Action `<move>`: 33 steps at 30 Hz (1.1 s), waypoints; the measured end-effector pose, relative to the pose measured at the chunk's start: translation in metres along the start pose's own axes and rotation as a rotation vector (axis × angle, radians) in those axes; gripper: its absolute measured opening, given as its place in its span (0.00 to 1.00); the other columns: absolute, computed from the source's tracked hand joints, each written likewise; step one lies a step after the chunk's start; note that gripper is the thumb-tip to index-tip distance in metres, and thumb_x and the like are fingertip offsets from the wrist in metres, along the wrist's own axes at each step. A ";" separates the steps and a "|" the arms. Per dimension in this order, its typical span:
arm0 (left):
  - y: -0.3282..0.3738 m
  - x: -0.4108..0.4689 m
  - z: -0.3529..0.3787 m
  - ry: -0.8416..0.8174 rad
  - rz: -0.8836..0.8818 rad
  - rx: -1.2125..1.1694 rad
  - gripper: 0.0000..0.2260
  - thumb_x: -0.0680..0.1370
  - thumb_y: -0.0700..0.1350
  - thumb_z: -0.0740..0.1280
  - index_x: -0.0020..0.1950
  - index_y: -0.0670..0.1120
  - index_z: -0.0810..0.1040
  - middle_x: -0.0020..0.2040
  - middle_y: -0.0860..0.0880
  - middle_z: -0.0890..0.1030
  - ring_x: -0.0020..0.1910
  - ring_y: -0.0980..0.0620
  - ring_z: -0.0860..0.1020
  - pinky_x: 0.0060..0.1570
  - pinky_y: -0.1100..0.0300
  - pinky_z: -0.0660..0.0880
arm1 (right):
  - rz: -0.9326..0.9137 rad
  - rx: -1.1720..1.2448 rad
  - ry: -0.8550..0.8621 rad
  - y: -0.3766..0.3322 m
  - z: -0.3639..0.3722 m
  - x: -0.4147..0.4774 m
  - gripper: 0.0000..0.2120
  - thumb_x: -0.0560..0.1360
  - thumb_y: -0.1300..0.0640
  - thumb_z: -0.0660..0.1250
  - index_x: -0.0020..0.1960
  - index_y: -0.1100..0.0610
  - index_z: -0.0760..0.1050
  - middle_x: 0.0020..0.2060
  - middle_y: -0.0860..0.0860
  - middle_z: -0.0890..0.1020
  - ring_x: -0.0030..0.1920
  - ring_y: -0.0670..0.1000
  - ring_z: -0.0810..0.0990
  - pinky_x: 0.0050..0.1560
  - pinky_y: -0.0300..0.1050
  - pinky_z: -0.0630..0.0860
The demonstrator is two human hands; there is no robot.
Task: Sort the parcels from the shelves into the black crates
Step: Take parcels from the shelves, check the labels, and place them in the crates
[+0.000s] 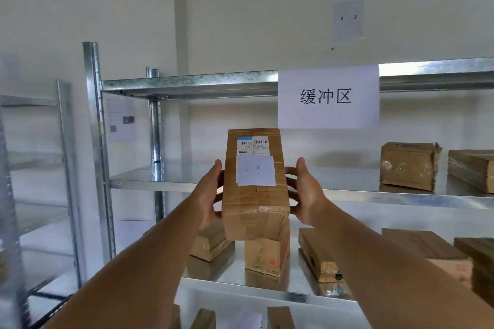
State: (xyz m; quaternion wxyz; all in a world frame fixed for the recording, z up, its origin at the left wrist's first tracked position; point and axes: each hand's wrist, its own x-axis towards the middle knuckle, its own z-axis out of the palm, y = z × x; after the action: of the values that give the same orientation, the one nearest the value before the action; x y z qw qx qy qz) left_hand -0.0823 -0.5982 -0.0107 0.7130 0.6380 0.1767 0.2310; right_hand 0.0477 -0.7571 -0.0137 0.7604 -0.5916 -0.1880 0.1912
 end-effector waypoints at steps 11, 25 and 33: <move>-0.014 0.015 -0.133 0.293 -0.021 -0.007 0.21 0.83 0.62 0.52 0.61 0.52 0.77 0.56 0.47 0.81 0.55 0.45 0.80 0.54 0.47 0.78 | 0.094 -0.106 -0.213 0.068 0.143 0.059 0.26 0.84 0.37 0.47 0.59 0.52 0.77 0.51 0.51 0.85 0.54 0.53 0.82 0.64 0.60 0.75; -0.053 0.021 -0.337 0.773 -0.075 -0.058 0.20 0.82 0.62 0.55 0.57 0.51 0.79 0.51 0.48 0.81 0.50 0.46 0.79 0.53 0.49 0.78 | 0.264 -0.200 -0.601 0.189 0.375 0.119 0.25 0.83 0.34 0.48 0.56 0.49 0.77 0.53 0.53 0.83 0.54 0.56 0.81 0.59 0.60 0.76; -0.094 -0.002 -0.458 0.889 -0.178 -0.072 0.23 0.81 0.66 0.54 0.60 0.51 0.77 0.54 0.48 0.80 0.52 0.46 0.78 0.46 0.50 0.76 | 0.393 -0.252 -0.680 0.287 0.494 0.103 0.28 0.81 0.31 0.50 0.65 0.47 0.77 0.57 0.54 0.84 0.57 0.57 0.82 0.65 0.61 0.76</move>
State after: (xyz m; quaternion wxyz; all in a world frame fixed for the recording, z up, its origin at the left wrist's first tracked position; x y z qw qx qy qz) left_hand -0.3244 -0.2276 -0.1608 0.6068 0.4340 0.5117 0.4263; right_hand -0.1372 -0.2300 -0.1726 0.5254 -0.6078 -0.3342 0.4928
